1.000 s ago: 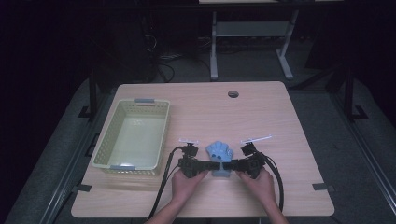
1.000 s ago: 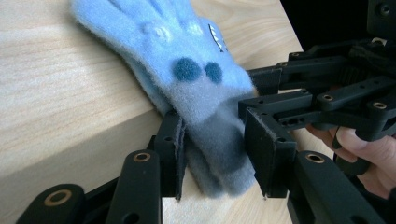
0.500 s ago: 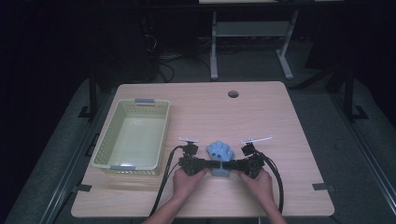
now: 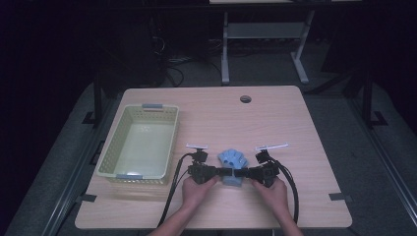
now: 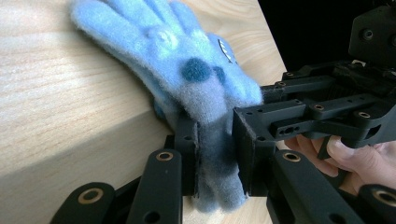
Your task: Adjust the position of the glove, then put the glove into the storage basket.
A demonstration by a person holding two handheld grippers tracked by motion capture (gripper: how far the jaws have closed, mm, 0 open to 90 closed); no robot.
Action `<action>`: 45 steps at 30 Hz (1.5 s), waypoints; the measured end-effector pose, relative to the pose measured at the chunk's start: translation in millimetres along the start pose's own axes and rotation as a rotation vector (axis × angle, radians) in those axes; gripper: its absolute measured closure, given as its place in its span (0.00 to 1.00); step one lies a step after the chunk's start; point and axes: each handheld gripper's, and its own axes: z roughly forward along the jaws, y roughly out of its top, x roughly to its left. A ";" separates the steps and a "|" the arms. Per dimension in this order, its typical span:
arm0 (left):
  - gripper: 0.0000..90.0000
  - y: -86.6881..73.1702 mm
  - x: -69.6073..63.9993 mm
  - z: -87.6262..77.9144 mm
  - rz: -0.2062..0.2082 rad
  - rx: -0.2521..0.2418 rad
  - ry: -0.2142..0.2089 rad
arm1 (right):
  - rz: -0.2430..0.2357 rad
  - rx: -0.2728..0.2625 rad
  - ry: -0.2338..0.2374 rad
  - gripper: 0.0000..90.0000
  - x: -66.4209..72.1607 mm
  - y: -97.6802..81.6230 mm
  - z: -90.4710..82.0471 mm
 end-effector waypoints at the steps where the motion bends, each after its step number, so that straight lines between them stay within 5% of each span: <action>1: 0.80 -0.1 -0.4 0.4 -0.002 -0.004 -0.002 | 0.000 0.000 -0.002 0.86 0.7 -0.1 -0.4; 45: 0.81 10.7 -25.1 -37.8 0.096 -0.052 -0.041 | -0.098 -0.054 0.011 0.86 37.3 20.4 -20.4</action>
